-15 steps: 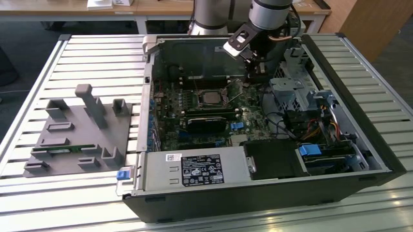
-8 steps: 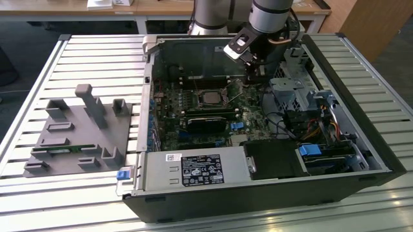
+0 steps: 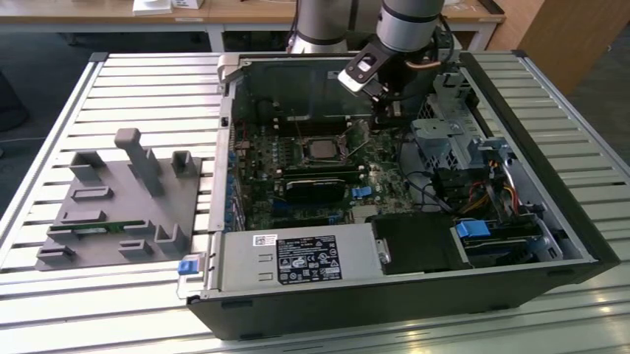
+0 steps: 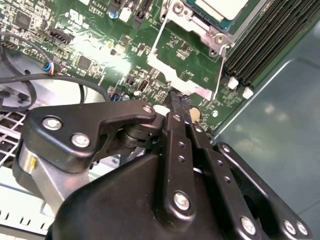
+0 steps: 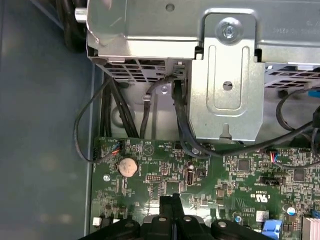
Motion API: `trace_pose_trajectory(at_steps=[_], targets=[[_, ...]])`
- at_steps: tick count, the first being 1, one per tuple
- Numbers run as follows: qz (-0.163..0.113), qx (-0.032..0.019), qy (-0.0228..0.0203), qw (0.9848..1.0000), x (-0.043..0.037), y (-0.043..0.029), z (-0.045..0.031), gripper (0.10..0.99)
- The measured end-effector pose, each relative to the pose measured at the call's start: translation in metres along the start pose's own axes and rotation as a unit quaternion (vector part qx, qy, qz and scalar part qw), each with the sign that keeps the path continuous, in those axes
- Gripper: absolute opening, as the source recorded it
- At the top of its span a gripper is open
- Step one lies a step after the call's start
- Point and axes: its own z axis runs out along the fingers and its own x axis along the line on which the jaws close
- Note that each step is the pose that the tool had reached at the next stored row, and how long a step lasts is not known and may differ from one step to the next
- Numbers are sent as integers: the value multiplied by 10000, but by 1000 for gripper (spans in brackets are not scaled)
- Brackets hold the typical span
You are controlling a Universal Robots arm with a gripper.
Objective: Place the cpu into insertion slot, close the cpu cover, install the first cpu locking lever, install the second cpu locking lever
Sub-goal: 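Close the cpu cover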
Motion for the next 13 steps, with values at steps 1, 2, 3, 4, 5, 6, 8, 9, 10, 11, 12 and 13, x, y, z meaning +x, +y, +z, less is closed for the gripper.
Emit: trace_pose_trajectory(at_steps=[1,2,3,4,5,6,8,9,10,11,12,13], targets=[[0,0,-1,10000,1,-11,0,106],[0,0,0,10000,1,-23,0,106],[0,0,0,10000,1,-33,0,106],[0,0,0,10000,1,-44,0,106],[0,0,1,10000,2,-56,1,106],[0,0,1,10000,2,-68,1,106],[0,0,1,10000,2,-89,2,106],[0,0,1,10000,3,-99,3,106],[0,0,1,10000,3,-108,3,106],[1,0,1,10000,3,-119,3,106],[0,0,0,10000,3,-127,4,106],[0,0,1,10000,3,-135,5,106]])
